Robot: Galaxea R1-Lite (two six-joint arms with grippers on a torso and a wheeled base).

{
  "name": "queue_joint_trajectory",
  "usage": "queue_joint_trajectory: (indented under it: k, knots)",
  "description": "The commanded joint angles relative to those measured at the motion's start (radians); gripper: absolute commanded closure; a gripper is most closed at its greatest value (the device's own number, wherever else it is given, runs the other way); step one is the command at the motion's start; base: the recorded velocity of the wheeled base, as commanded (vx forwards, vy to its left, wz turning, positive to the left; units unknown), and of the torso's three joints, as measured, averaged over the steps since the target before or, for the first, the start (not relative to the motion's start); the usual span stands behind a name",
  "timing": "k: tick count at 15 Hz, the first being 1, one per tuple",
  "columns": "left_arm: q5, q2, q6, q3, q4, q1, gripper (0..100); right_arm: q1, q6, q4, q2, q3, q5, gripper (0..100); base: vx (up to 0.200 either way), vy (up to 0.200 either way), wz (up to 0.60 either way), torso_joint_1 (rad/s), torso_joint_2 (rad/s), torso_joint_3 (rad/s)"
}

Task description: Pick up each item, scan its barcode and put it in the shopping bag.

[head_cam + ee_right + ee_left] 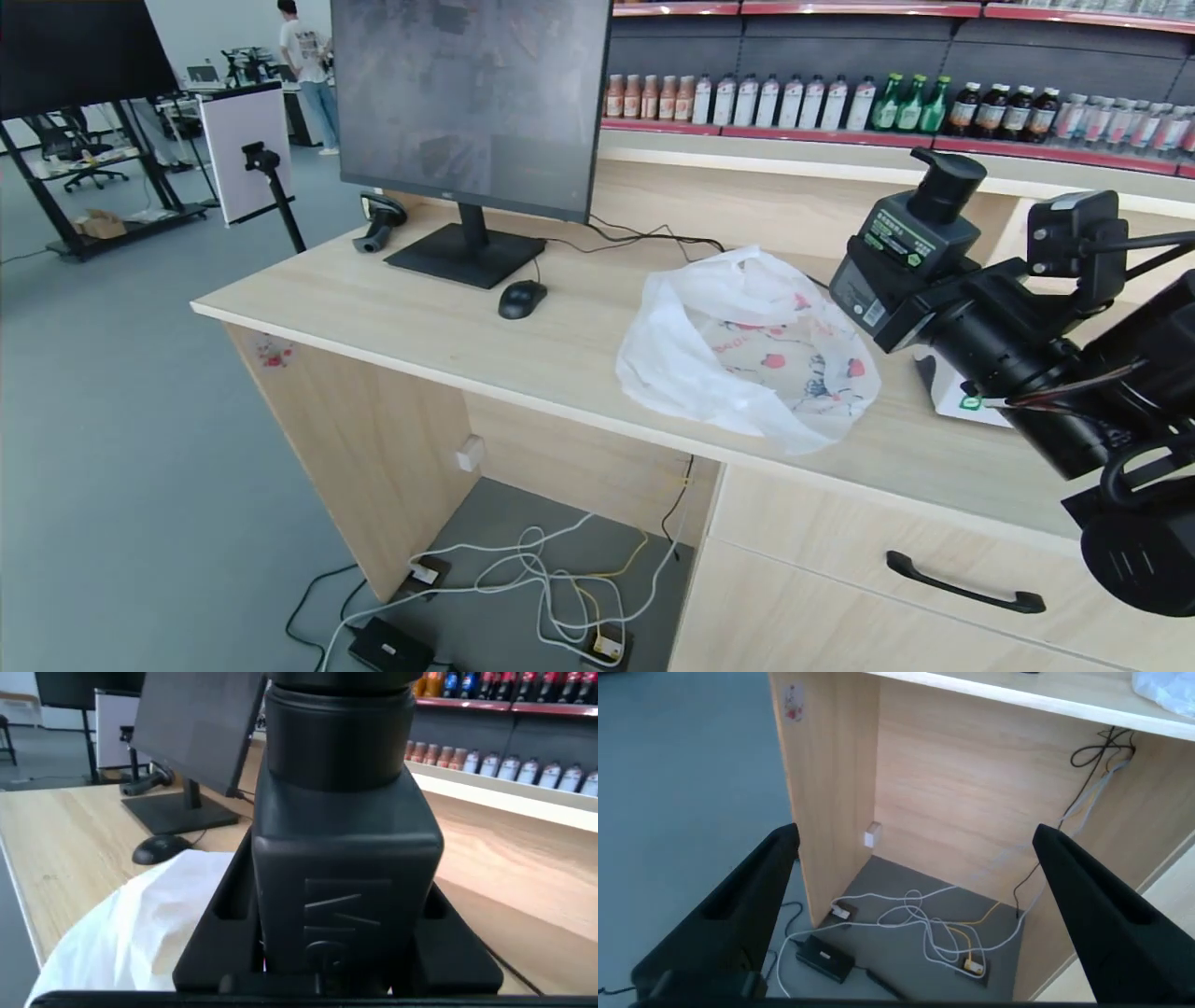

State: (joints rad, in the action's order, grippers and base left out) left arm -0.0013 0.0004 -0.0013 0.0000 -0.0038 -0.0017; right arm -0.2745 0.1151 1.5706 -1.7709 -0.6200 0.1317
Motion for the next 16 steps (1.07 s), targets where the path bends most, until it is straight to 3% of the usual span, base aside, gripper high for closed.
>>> queue_joint_trajectory:
  k: [1, 4, 8, 11, 16]
  knots:
    - [0.0, 0.0, 0.0, 0.0, -0.001, 0.0, 0, -0.005, 0.0, 0.0, -0.009, -0.004, 0.0, 100, 0.0, 0.0, 0.0, 0.0, 0.0, 0.0]
    - [0.0, 0.0, 0.0, 0.0, -0.001, 0.0, 0, -0.002, -0.061, 0.0, -0.016, 0.04, 0.002, 100, 0.0, 0.0, 0.0, 0.0, 0.0, 0.0]
    - [0.0, 0.0, 0.0, 0.0, -0.001, 0.0, 0, -0.038, -0.074, 0.0, -0.104, 0.005, -0.015, 100, 0.0, 0.0, 0.0, 0.0, 0.0, 0.0]
    - [0.0, 0.0, 0.0, 0.0, -0.001, 0.0, 0, -0.104, -0.084, 0.0, -0.174, -0.058, -0.075, 100, 0.0, 0.0, 0.0, 0.0, 0.0, 0.0]
    - [0.0, 0.0, 0.0, 0.0, -0.001, 0.0, 0, -0.112, -0.091, 0.0, -0.274, -0.144, -0.098, 100, 0.0, 0.0, 0.0, 0.0, 0.0, 0.0]
